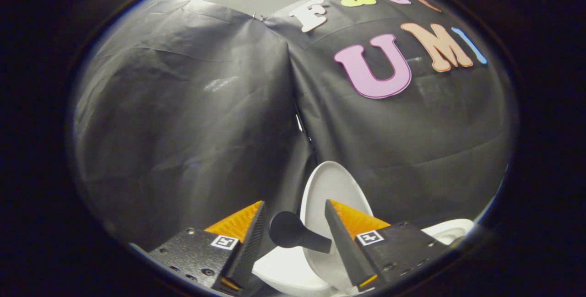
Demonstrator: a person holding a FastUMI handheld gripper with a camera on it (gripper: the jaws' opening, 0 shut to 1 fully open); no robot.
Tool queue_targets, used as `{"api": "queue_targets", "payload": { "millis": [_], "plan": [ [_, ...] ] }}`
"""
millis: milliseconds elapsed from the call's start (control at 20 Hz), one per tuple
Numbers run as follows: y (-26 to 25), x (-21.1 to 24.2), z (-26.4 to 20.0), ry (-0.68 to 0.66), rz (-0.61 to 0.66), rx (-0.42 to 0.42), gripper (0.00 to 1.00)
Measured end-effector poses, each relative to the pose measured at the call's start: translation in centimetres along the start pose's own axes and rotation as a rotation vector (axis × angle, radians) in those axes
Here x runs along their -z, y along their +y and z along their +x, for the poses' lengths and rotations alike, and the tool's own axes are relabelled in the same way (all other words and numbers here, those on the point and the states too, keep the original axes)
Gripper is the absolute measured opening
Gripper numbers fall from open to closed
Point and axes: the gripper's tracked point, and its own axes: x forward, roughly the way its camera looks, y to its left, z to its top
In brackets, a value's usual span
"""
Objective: Open the toilet lid.
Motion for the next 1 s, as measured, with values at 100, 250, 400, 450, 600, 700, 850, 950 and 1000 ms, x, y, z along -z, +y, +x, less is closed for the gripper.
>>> {"api": "queue_targets", "payload": {
  "millis": [100,250,400,450,600,700,850,950,1000],
  "plan": [
    [-0.1,-1.4,-1.1,-0.044,-0.005,-0.002,0.86],
    [-0.7,-3.8,-2.9,-0.103,-0.026,0.013,0.88],
    [-2.5,-5.8,-5.3,-0.152,-0.035,0.060,0.88],
    [-3.2,-6.4,-6.1,-0.165,-0.035,0.078,0.88],
    [-6.7,-7.6,-9.5,-0.201,-0.040,0.171,0.88],
    [-9.5,-8.0,-11.8,-0.211,-0.044,0.243,0.88],
    [-13.9,-8.5,-15.9,-0.226,-0.068,0.351,0.88],
    [-16.9,-8.5,-18.7,-0.226,-0.088,0.416,0.88],
    [-18.4,-8.4,-20.3,-0.229,-0.098,0.449,0.88]
  ]
}}
